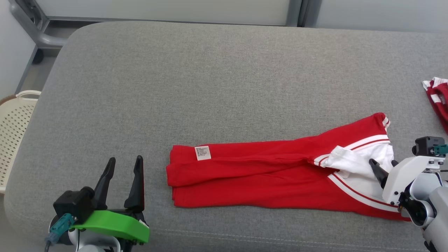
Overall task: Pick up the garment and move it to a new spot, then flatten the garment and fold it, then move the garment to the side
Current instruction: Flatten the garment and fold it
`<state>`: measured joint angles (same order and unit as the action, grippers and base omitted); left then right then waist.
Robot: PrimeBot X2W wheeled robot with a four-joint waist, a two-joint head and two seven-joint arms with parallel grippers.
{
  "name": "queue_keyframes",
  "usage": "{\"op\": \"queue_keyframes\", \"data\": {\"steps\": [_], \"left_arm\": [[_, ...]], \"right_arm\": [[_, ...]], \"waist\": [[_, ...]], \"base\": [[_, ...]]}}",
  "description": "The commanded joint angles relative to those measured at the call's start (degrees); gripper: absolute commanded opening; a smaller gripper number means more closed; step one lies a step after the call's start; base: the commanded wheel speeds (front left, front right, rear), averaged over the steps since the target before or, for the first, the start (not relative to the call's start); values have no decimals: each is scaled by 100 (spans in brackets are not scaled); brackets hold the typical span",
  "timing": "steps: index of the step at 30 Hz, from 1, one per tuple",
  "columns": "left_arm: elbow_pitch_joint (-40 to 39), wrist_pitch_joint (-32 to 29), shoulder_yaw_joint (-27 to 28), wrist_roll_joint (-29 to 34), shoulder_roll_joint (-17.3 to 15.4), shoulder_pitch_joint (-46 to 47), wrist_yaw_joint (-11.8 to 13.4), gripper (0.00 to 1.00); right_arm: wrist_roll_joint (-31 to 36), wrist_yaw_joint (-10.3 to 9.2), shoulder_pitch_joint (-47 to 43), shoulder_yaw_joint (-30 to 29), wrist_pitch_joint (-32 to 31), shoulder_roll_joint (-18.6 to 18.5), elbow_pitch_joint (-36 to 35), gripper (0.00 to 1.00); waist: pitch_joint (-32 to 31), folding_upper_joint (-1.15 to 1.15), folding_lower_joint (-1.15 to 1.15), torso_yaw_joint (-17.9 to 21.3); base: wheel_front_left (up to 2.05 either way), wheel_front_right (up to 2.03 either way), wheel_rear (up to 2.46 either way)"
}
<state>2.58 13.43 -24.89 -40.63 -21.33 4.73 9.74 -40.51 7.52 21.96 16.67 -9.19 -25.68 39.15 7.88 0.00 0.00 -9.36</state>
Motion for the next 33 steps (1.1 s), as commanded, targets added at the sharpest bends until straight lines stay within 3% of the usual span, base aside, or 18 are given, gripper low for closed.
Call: {"op": "queue_keyframes", "data": {"steps": [1, 10, 11, 12, 13, 14, 15, 16, 25, 33], "left_arm": [[28, 22, -20, -4, 7, 90, -26, 100], [78, 31, -66, -32, 21, 97, -63, 100], [82, 33, -68, -35, 17, 91, -62, 100], [84, 30, -68, -36, 12, 82, -56, 100], [85, 33, -67, -36, 8, 75, -48, 100], [84, 35, -66, -39, 6, 67, -41, 100], [84, 35, -66, -39, 6, 67, -41, 100], [82, 37, -66, -38, 2, 59, -35, 100], [49, 45, -38, -53, -54, 4, -5, 100], [7, 69, -30, -42, -50, 8, 5, 100]], "right_arm": [[-143, -6, 85, 116, -137, 5, 87, 100], [-382, 5, 190, 852, -662, -27, 297, 99], [-366, 8, 203, 928, -688, -34, 329, 63], [-332, 9, 219, 990, -702, -55, 384, 43], [-273, 9, 241, 1043, -677, -79, 441, 32], [-223, 9, 260, 1101, -669, -94, 501, 14], [-223, 9, 260, 1101, -669, -94, 501, 14], [-207, 4, 284, 1139, -651, -95, 557, 0], [-302, -13, 563, 1142, -291, -134, 869, 0], [-598, -13, 794, 932, -44, -529, 765, 0]], "waist": [[11, 0, 0, -40], [-21, 0, 0, -168], [-26, 0, 0, -177], [-31, 0, 0, -183], [-35, 0, 0, -187], [-38, 0, 0, -191], [-38, 0, 0, -191], [-40, 0, 0, -191], [-25, 0, 0, -76], [-1, 0, 0, 209]], "base": [[0, 0, 0], [0, 0, 0], [0, 0, 0], [0, 0, 0], [0, 0, 0], [0, 0, 0], [0, 0, 0], [0, 0, 0], [0, 0, 0], [0, 0, 0]]}}
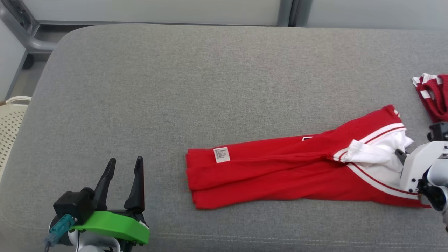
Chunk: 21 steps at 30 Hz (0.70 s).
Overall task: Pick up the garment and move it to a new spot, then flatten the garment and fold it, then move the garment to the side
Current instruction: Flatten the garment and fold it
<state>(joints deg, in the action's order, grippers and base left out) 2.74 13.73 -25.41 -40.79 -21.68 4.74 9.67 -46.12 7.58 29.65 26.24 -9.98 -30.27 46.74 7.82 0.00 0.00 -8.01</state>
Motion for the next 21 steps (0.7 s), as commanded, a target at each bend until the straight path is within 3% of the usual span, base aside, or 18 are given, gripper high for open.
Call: {"op": "queue_keyframes", "data": {"steps": [1, 10, 21], "left_arm": [[-21, 39, 16, -34, -1, 13, 1, 100], [-71, 48, 29, -71, 36, 4, 0, 100], [-41, 66, 9, -58, 64, 76, -8, 100]], "right_arm": [[-67, -16, 38, -58, 43, -149, -19, 0], [-517, -15, 4, -341, -78, -621, -588, 0], [-513, -11, -264, -200, -485, -469, -2183, 0]], "waist": [[6, 0, 0, 114], [6, 0, 0, 464], [-16, 0, 0, 669]], "base": [[0, 0, 0], [0, 0, 0], [0, 0, 0]]}}
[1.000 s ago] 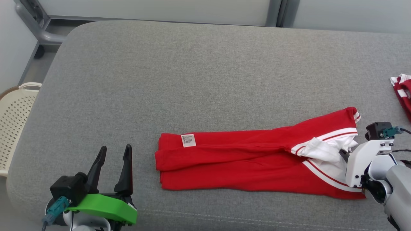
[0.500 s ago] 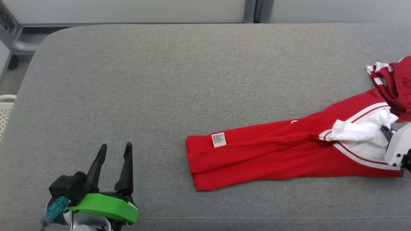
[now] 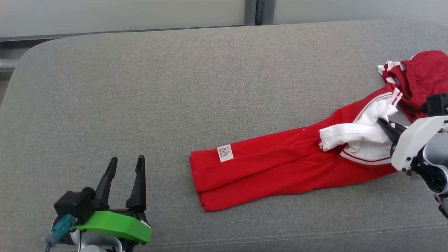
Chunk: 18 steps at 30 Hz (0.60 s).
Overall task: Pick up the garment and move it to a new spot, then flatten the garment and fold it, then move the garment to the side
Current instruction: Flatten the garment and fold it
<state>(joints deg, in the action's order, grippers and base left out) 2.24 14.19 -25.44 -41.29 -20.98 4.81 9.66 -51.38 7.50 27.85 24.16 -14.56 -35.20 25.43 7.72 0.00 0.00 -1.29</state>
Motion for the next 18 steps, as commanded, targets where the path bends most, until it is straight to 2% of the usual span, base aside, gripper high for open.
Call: {"op": "queue_keyframes", "data": {"steps": [1, 11, 18], "left_arm": [[15, 21, 5, -9, -5, 75, -13, 100], [72, 42, -20, -39, 44, 55, -67, 100], [117, 51, -32, -47, 106, 29, -118, 100]], "right_arm": [[17, -2, -104, 31, -81, 55, -220, 0], [290, -2, -339, 135, -585, 403, -1429, 0], [691, -2, -350, 184, -831, 1003, -1662, 0]], "waist": [[-14, 0, 0, -10], [-106, 0, 0, -201], [-142, 0, 0, -403]], "base": [[0, 0, 0], [0, 0, 0], [0, 0, 0]]}}
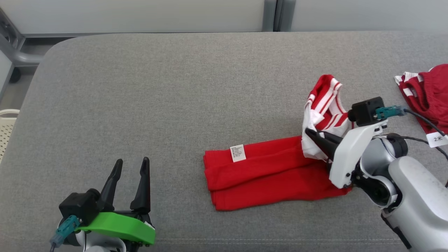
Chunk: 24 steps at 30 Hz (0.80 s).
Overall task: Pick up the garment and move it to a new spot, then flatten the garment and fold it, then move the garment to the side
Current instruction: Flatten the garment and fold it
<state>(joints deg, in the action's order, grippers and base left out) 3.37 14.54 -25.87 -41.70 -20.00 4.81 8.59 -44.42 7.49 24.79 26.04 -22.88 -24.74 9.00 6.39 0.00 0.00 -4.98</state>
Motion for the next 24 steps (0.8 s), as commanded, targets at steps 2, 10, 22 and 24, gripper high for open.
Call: {"op": "queue_keyframes", "data": {"steps": [2, 10, 22, 24], "left_arm": [[15, 20, 7, -7, 28, 31, -34, 100], [75, 36, -11, 34, 106, 103, -99, 100], [218, 53, -59, 83, 221, 149, -201, 100], [249, 56, -66, 79, 232, 144, -210, 100]], "right_arm": [[133, -1, -12, 46, -20, 172, 57, 0], [638, 0, 216, 421, 165, 1036, 716, 0], [955, 0, 714, 954, 644, 1783, 2243, 0], [972, 0, 780, 1053, 684, 1843, 2444, 0]], "waist": [[-13, 0, 0, -95], [10, 0, 0, -312], [22, 0, 0, -552], [1, 0, 0, -569]], "base": [[0, 0, 0], [0, 0, 0], [0, 0, 0], [0, 0, 0]]}}
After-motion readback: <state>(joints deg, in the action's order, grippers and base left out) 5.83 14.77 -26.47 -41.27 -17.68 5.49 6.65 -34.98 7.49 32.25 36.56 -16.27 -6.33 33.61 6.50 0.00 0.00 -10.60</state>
